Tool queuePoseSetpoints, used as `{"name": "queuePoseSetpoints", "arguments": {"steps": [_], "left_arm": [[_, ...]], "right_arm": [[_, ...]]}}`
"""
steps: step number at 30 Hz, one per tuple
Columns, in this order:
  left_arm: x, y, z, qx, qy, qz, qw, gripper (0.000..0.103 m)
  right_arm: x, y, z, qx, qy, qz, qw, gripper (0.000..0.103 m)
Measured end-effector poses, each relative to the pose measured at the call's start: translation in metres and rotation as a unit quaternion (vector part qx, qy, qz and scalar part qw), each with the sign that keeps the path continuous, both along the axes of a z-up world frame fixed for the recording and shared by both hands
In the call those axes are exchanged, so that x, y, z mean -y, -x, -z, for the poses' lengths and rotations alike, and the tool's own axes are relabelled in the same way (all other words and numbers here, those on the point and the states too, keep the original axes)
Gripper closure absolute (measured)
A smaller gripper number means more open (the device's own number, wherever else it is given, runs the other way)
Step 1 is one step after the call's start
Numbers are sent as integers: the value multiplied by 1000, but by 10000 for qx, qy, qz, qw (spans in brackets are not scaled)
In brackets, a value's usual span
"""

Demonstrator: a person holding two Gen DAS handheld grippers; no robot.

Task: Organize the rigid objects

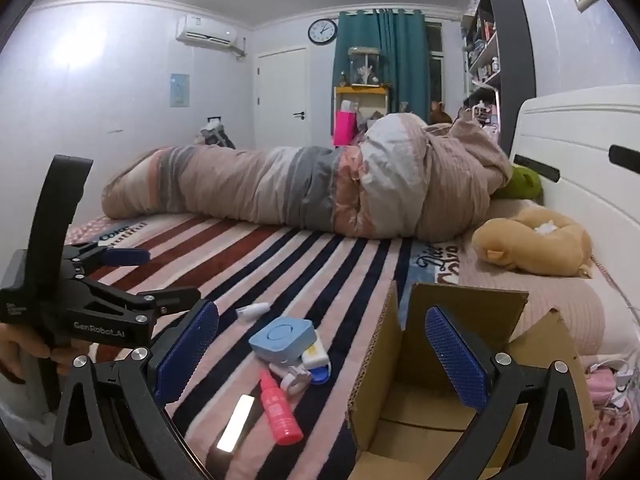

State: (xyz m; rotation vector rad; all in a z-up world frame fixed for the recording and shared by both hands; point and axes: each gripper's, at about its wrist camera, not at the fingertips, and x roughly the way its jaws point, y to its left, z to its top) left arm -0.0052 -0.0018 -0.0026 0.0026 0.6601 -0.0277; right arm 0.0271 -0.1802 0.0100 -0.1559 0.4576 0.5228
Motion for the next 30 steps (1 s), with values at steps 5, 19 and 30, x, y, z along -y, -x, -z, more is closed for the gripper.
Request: {"name": "queuePoseSetpoints", "arguments": {"steps": [5,19,30], "left_arm": [[5,6,-1,4,-4,-7,10000,1],[-4,3,-1,-37,78,-63,9999,0],[0,8,-7,31,112,-6,9999,1]], "right_arm": [[14,10,-2,-180,-55,-22,9998,0],[32,30,-1,-292,-149,-57,9994,0],[34,32,-1,-265,-245,-34,9993,0]]}}
